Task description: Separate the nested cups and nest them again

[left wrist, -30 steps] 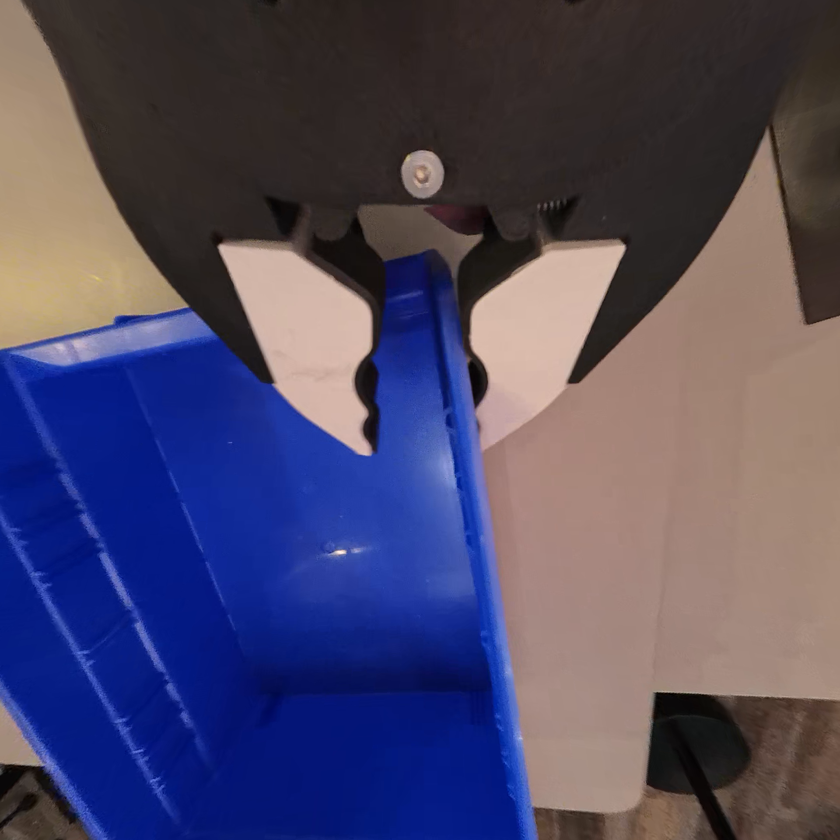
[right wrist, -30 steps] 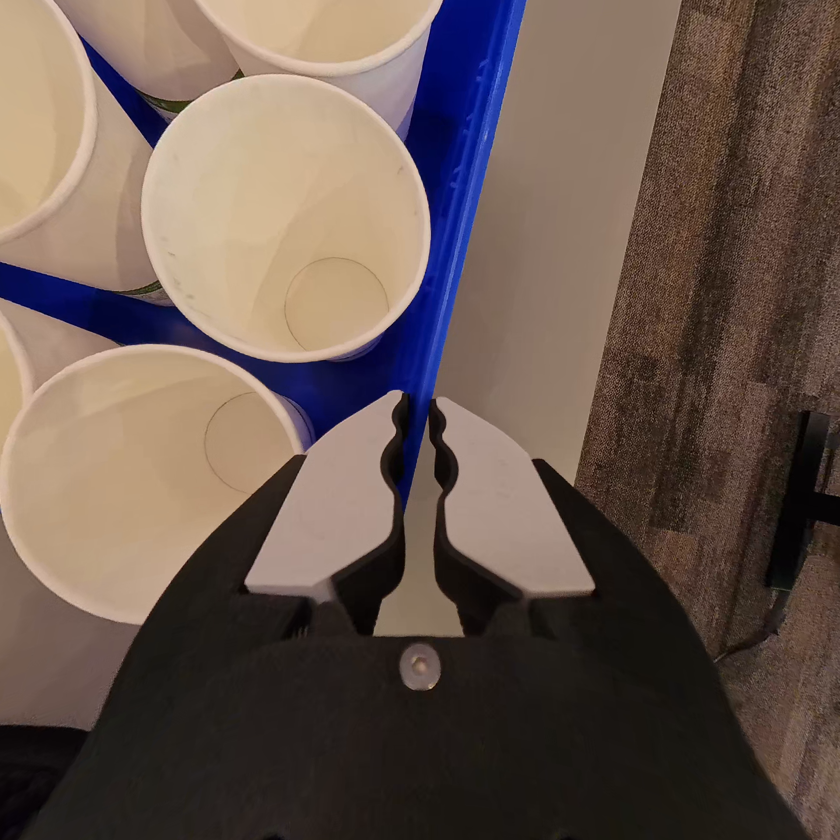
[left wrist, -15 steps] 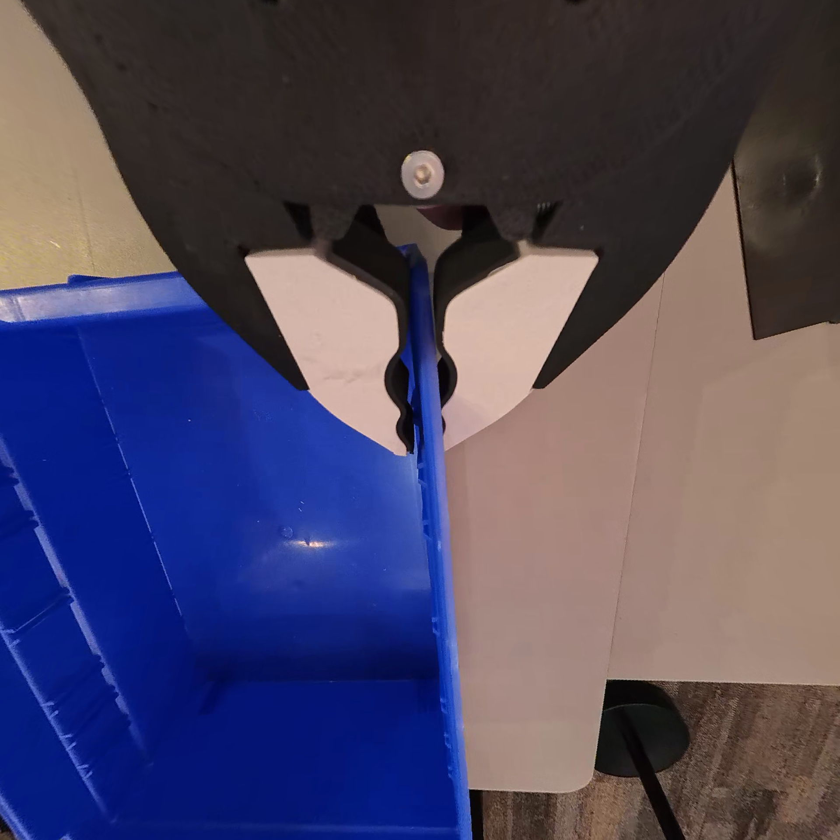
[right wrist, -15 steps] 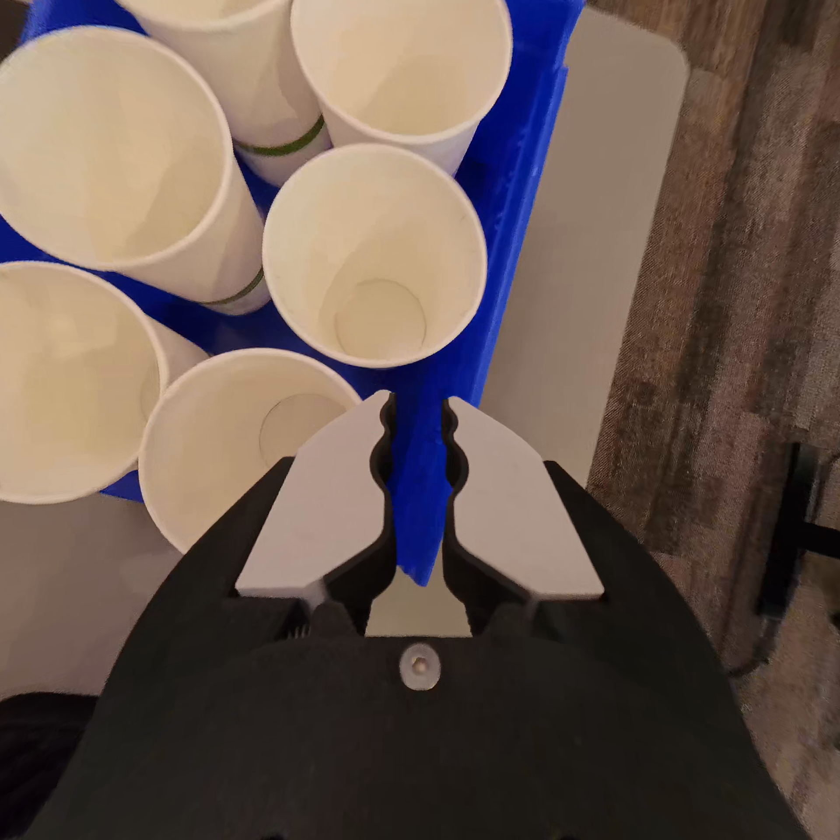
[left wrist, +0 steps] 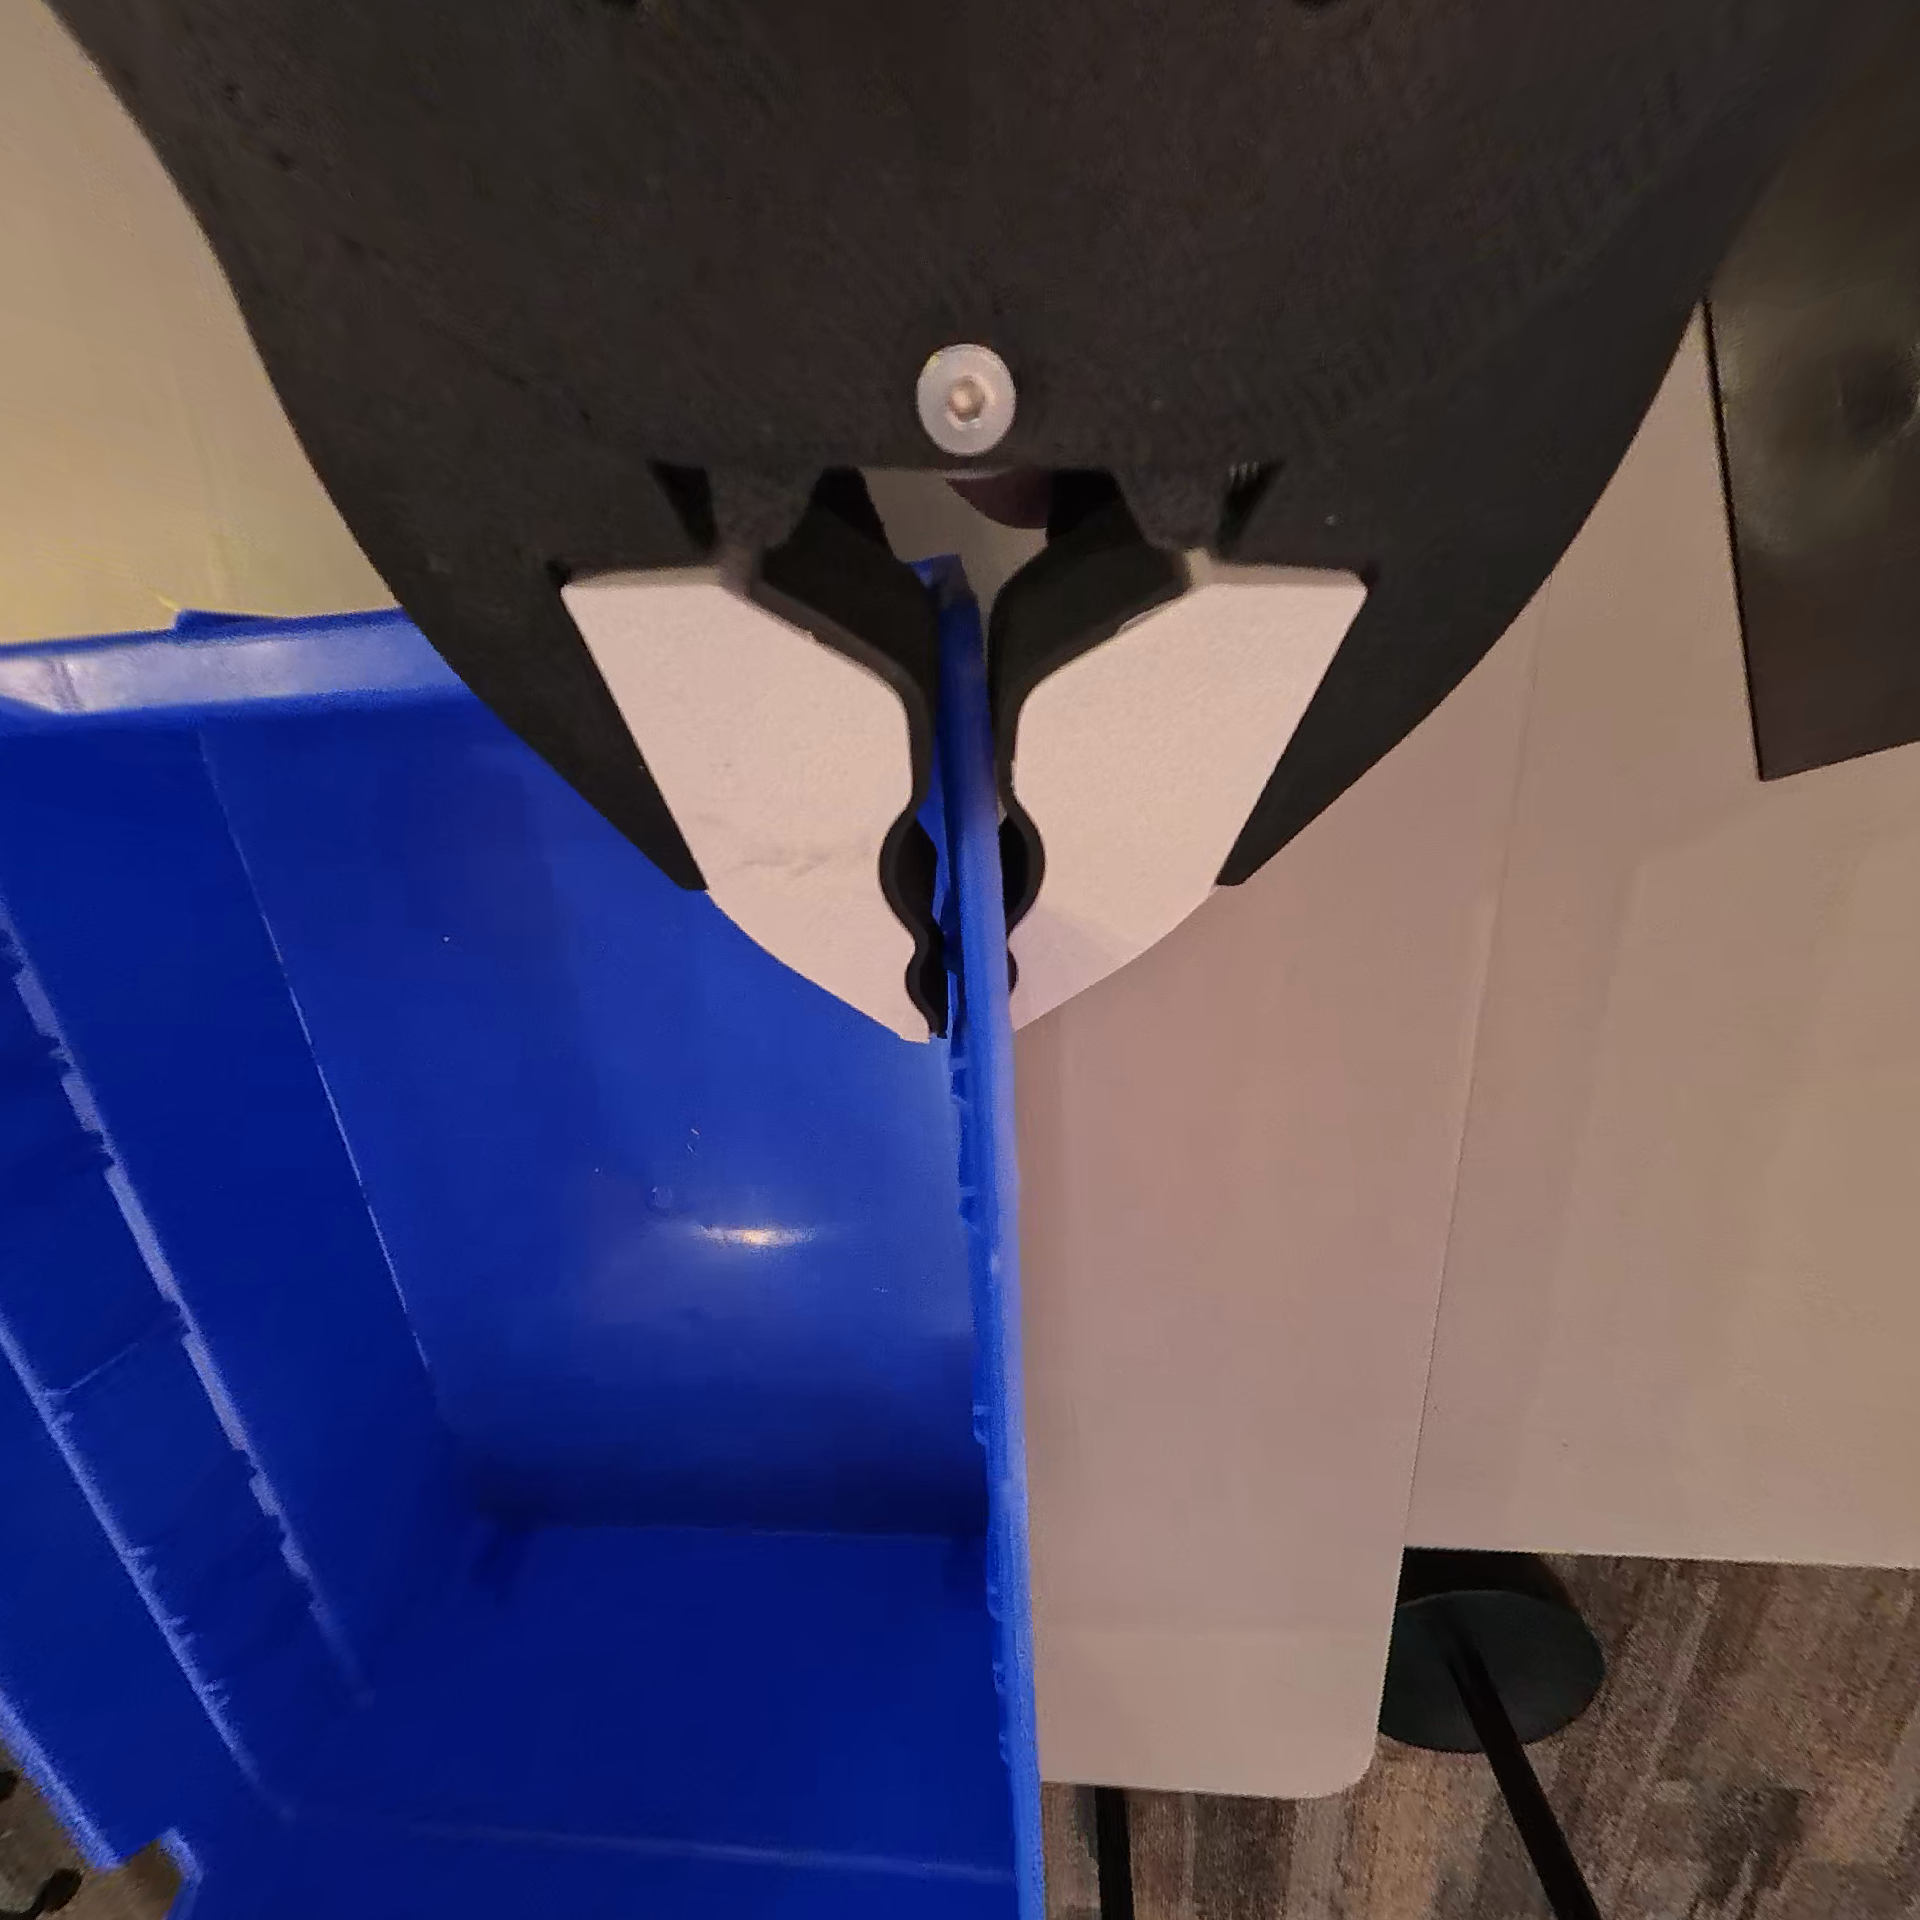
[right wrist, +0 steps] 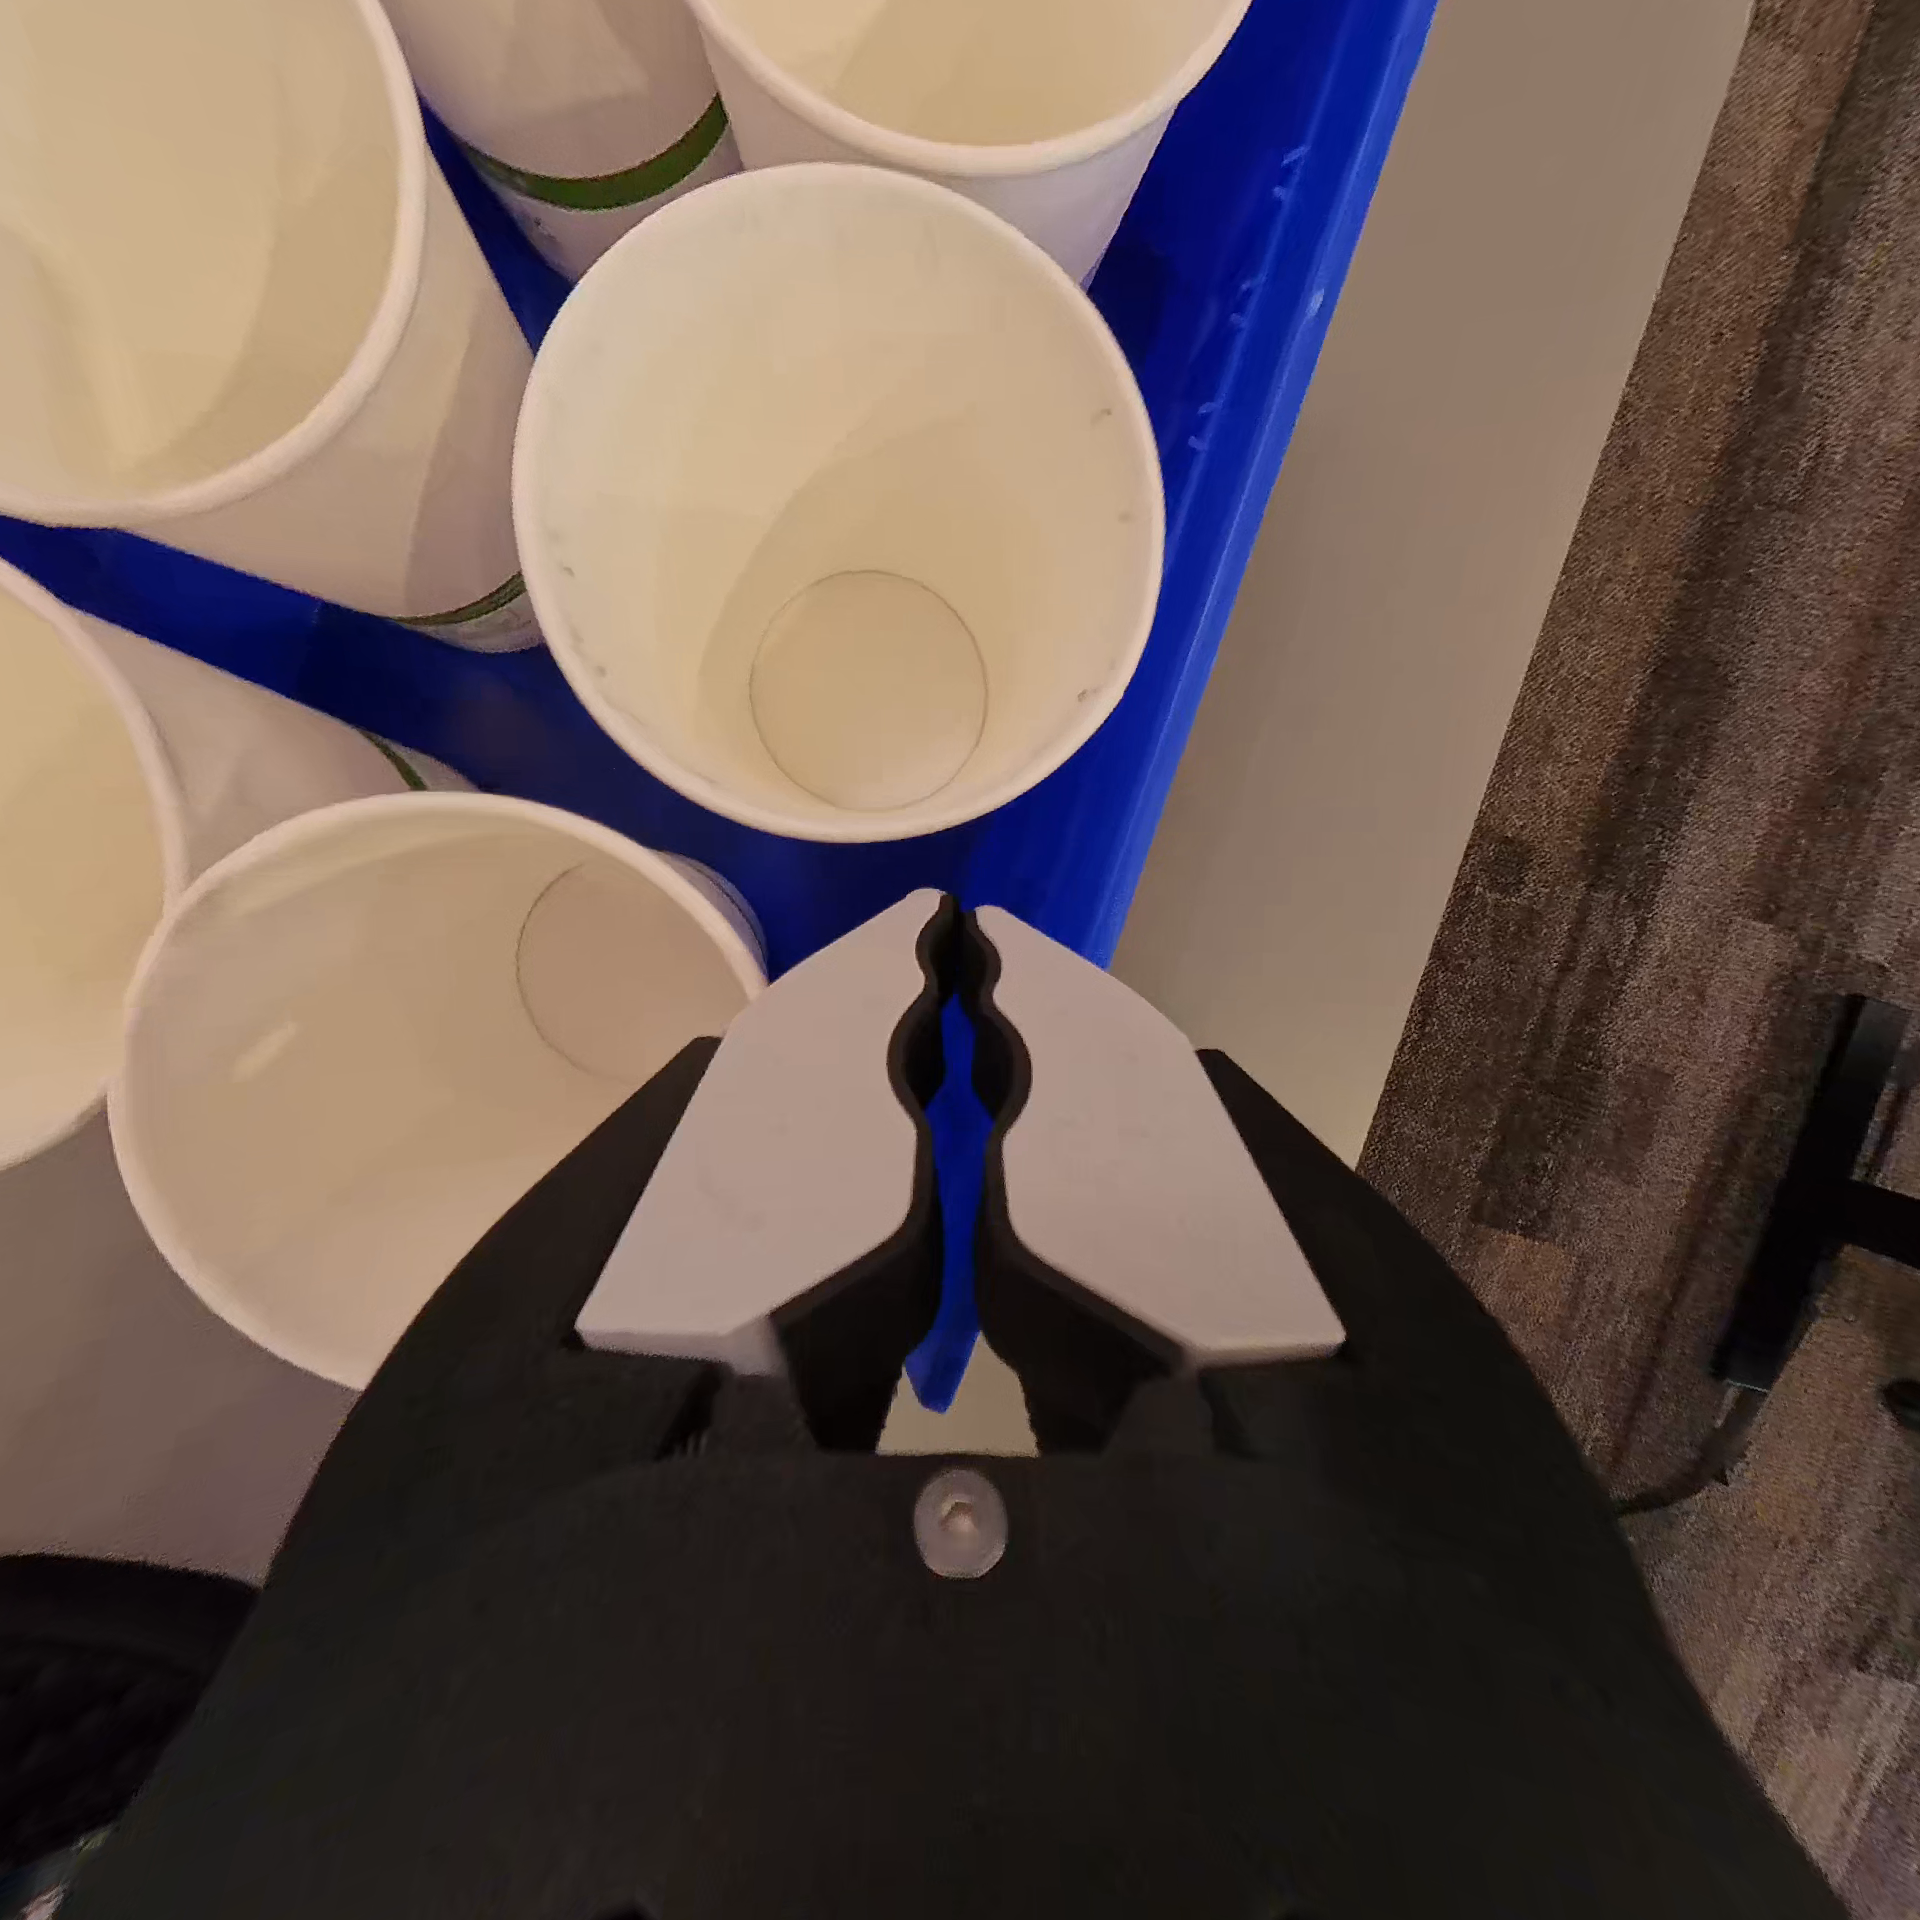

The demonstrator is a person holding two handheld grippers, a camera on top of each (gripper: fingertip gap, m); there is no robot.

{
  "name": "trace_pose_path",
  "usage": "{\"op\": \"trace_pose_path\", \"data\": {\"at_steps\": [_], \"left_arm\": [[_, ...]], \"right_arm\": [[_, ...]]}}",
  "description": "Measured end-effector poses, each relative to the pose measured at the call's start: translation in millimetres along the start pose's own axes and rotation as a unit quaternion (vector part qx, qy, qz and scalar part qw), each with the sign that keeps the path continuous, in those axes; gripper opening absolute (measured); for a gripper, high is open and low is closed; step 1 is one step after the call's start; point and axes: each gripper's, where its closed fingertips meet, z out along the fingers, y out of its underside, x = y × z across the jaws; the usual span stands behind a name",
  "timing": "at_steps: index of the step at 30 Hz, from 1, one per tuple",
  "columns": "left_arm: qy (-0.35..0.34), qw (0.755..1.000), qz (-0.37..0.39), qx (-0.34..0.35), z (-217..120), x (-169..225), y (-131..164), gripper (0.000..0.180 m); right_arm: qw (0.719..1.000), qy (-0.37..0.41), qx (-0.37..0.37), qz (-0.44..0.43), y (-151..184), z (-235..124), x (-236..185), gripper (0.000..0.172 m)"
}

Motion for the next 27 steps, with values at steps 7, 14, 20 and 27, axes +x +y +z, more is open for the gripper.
{"op": "trace_pose_path", "data": {"at_steps": [7,14,20,27], "left_arm": [[0.033,0.998,-0.025,0.043,-27.8,-4.7,-3.0,0.006],[0.043,0.996,-0.002,0.083,-63.5,-0.1,-18.9,0.006],[0.025,0.993,0.036,0.109,-102.0,-1.4,-35.2,0.006],[0.028,0.989,0.04,0.14,-134.3,-3.4,-46.7,0.006]], "right_arm": [[0.996,-0.072,-0.026,-0.042,4.8,-1.3,-26.2,0.0],[0.983,-0.151,-0.034,-0.097,15.2,-13.3,-69.4,0.0],[0.975,-0.17,-0.031,-0.136,26.7,-24.0,-113.3,0.0],[0.987,-0.099,-0.002,-0.128,26.1,-26.5,-111.7,0.0]]}}
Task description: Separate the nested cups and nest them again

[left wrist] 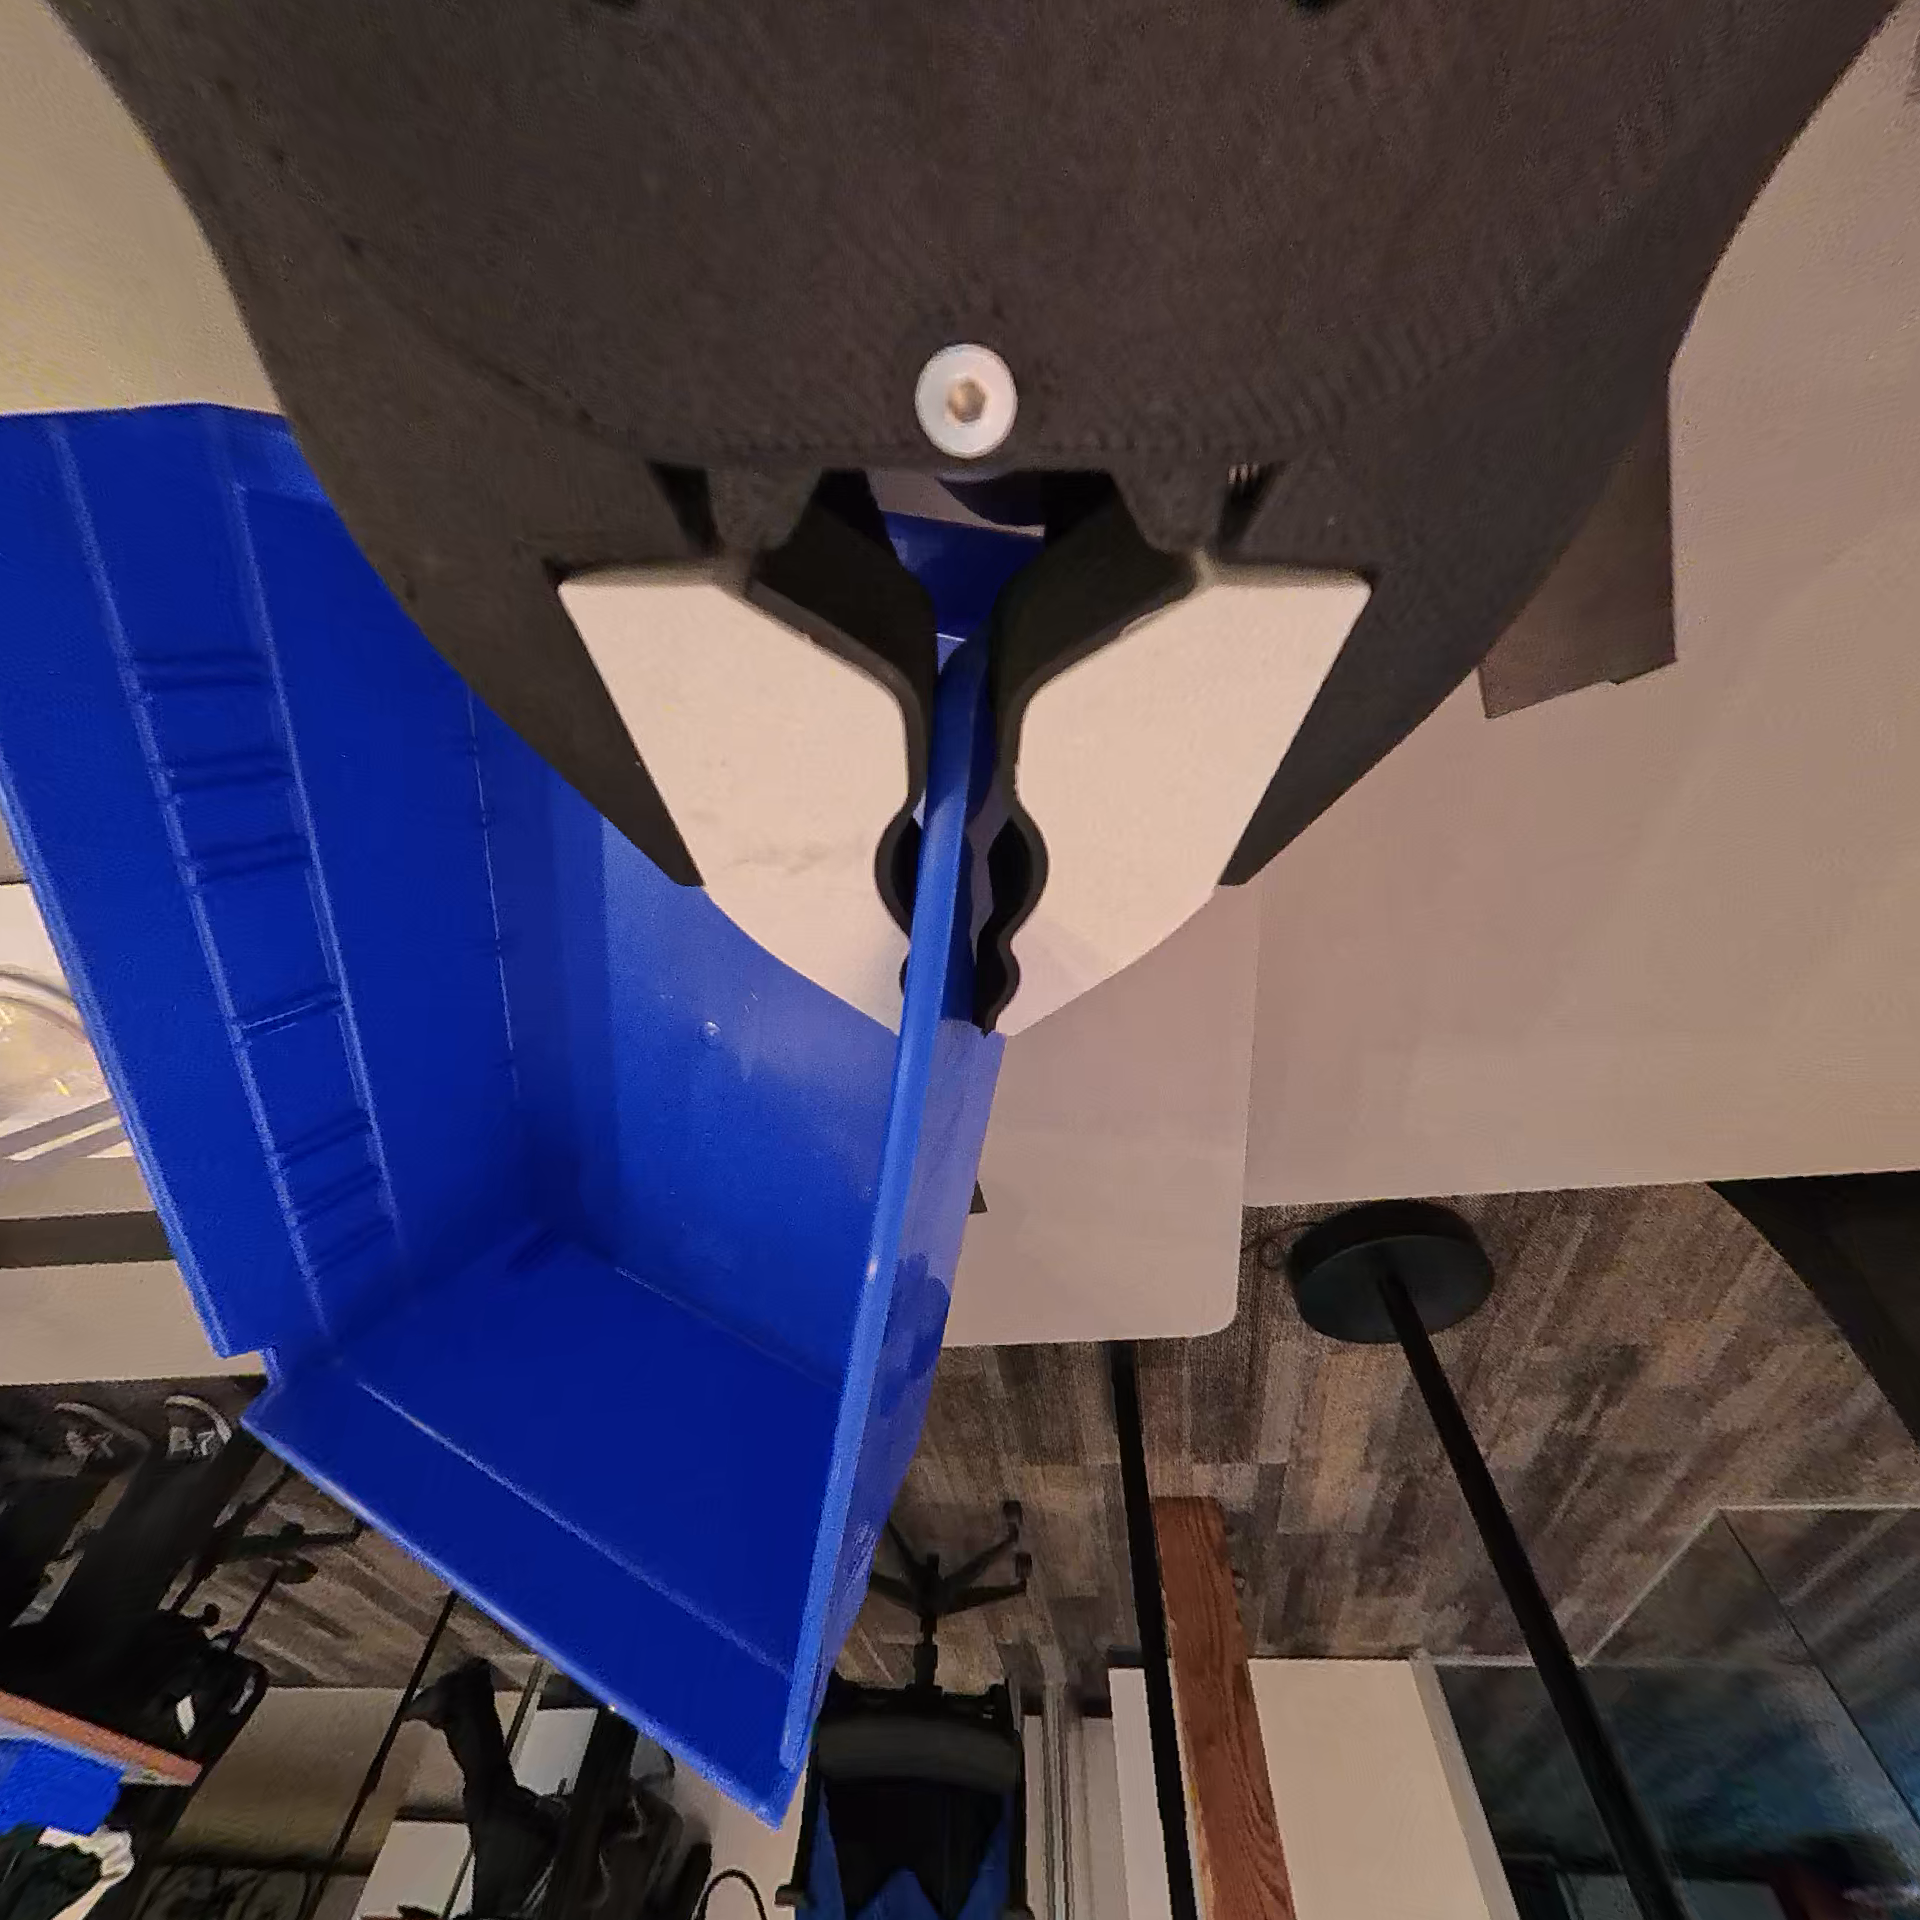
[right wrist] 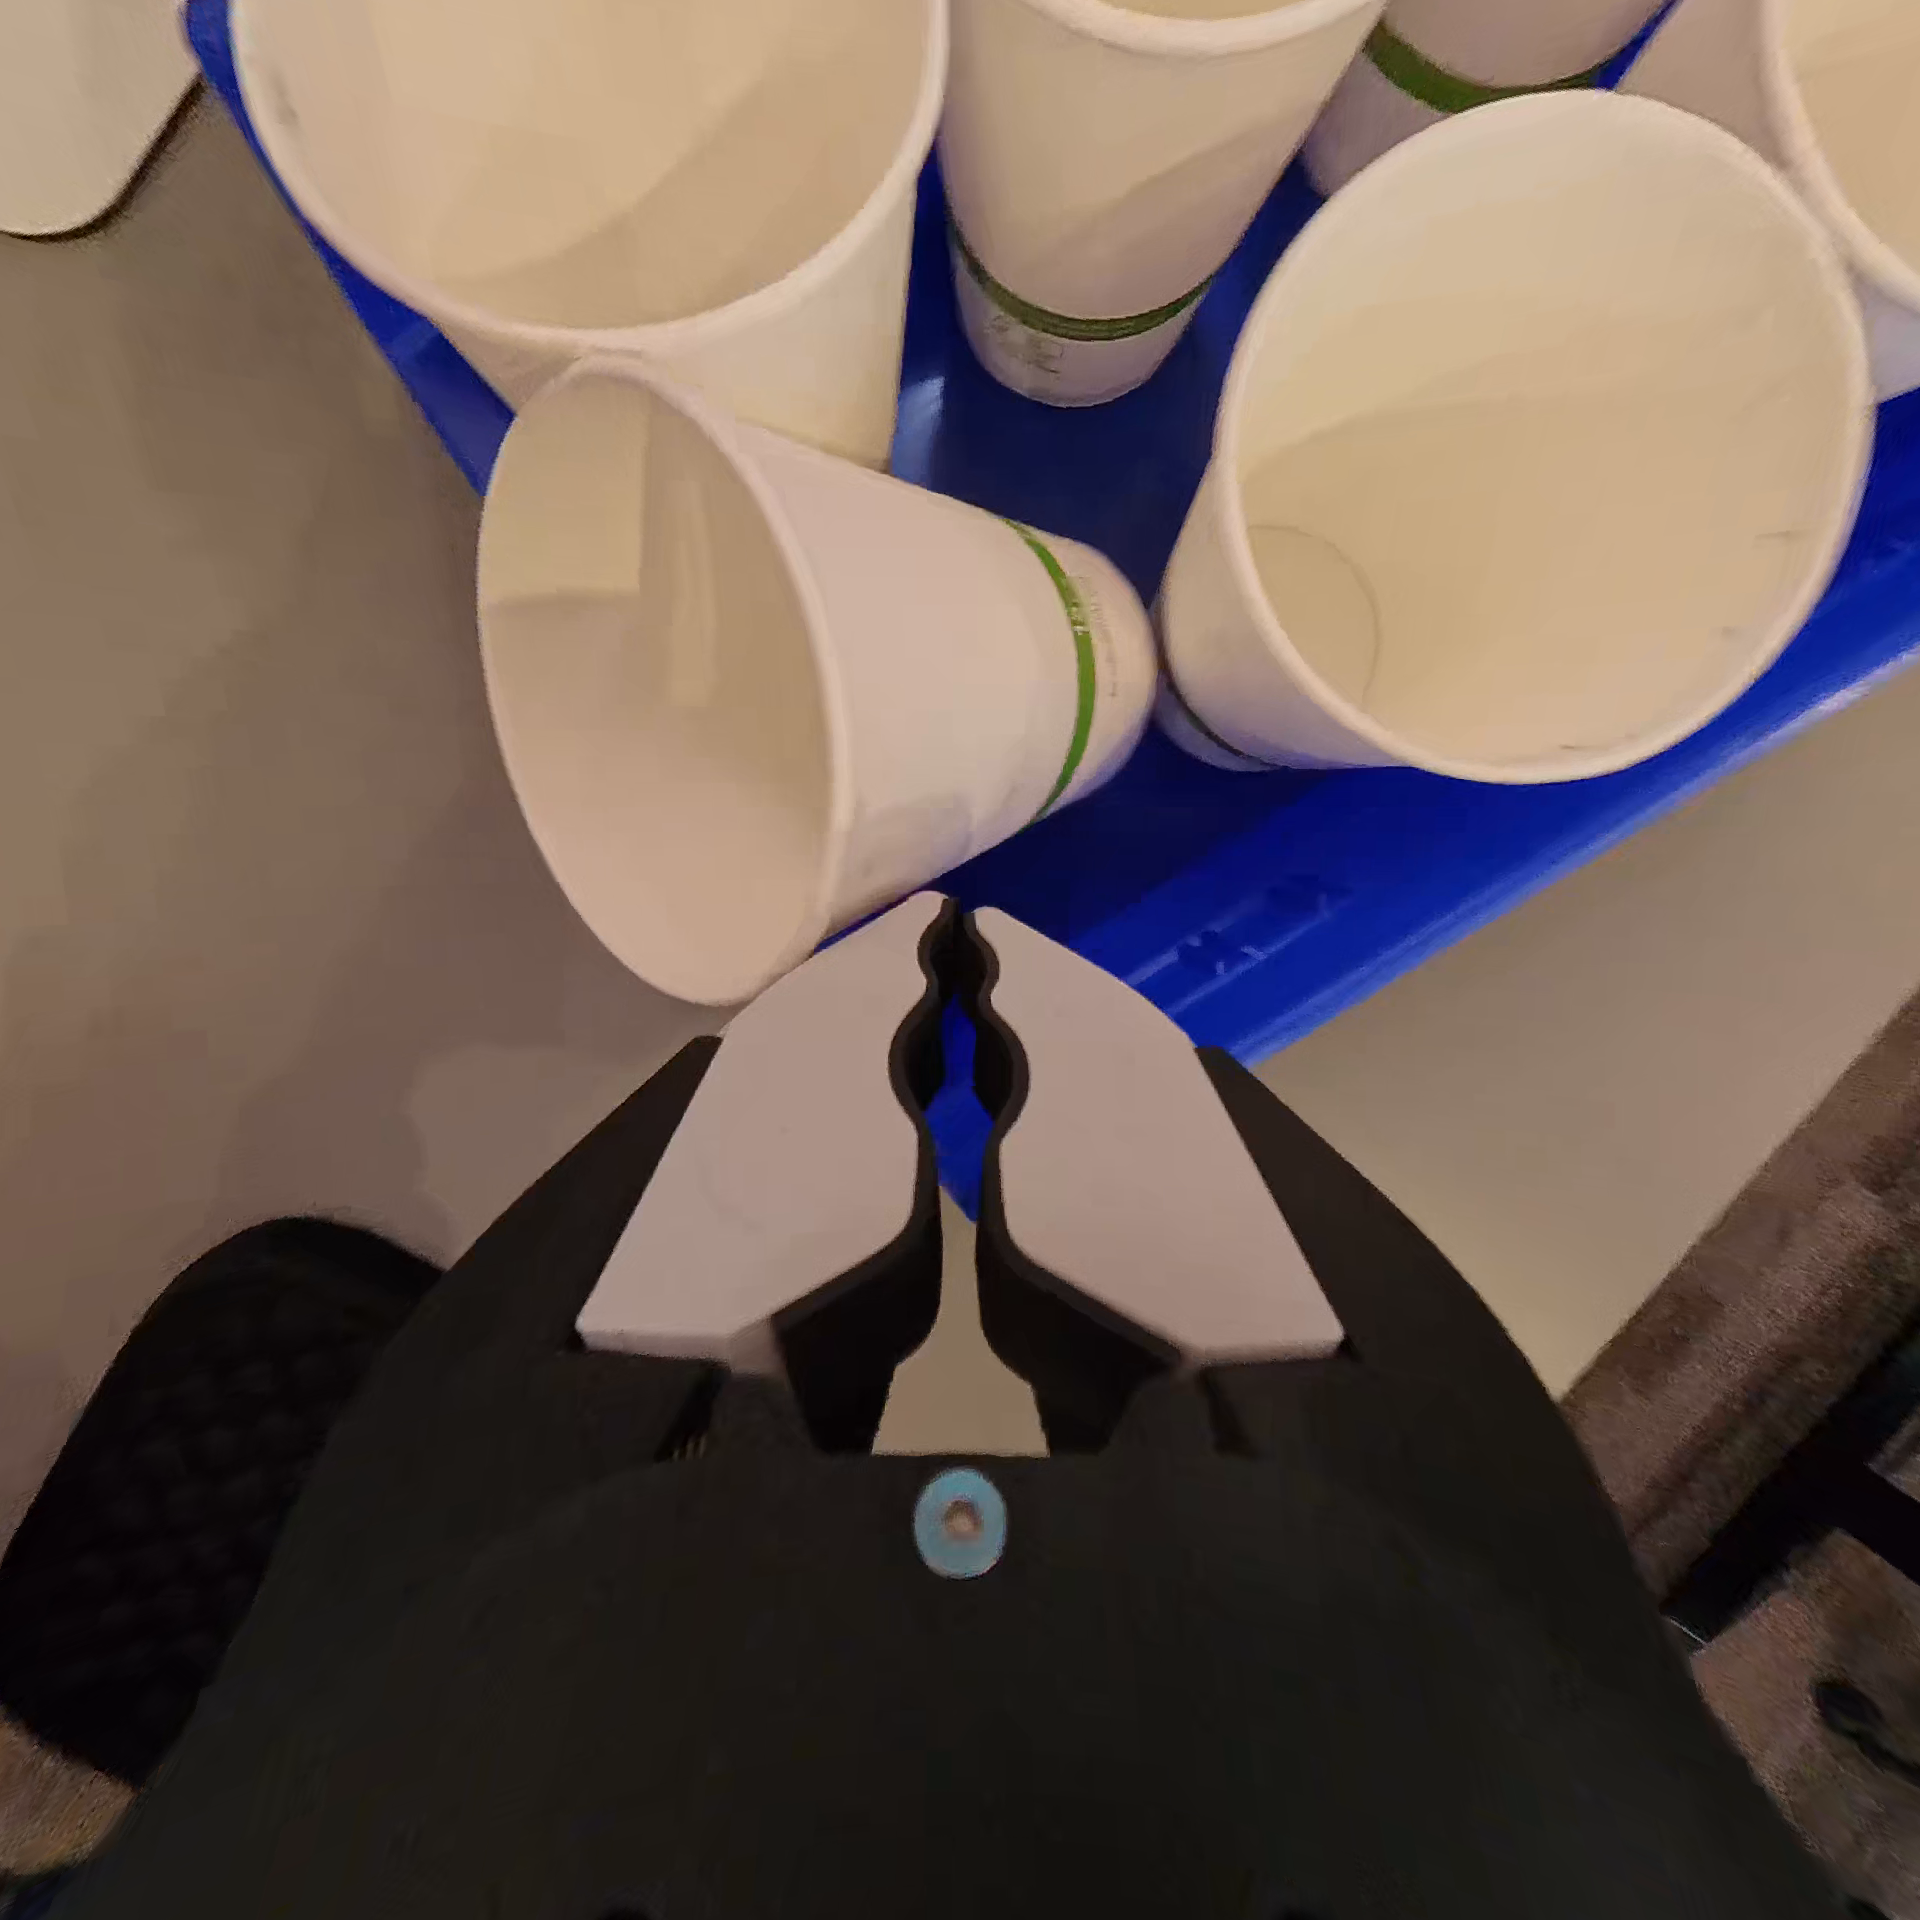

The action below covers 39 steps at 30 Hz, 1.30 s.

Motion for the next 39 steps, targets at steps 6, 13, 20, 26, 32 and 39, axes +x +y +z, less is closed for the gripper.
{"op": "trace_pose_path", "data": {"at_steps": [6,13,20,26,32,39], "left_arm": [[-0.004,1.0,0.013,0.006,-9.1,2.4,-6.1,0.006],[-0.003,1.0,0.016,0.004,-3.9,8.7,-5.2,0.006],[-0.007,1.0,0.021,0.001,-2.4,9.7,-5.4,0.006],[-0.011,1.0,0.021,0.0,-1.7,7.0,-5.6,0.006],[-0.009,1.0,0.024,-0.001,-1.8,8.0,-5.6,0.006],[-0.014,0.999,0.032,-0.004,-1.1,9.1,-7.2,0.006]], "right_arm": [[0.998,0.044,0.025,0.027,12.1,-8.4,7.8,0.028],[0.992,0.112,0.038,0.034,16.2,-13.2,13.2,0.019],[0.972,0.213,0.096,0.004,2.4,-52.5,26.7,0.011],[0.976,0.198,0.087,-0.009,6.3,-46.2,24.9,0.015],[0.979,0.18,0.094,-0.018,3.7,-30.8,24.8,0.02],[0.98,0.174,0.083,-0.055,-8.7,-22.7,31.8,0.004]]}}
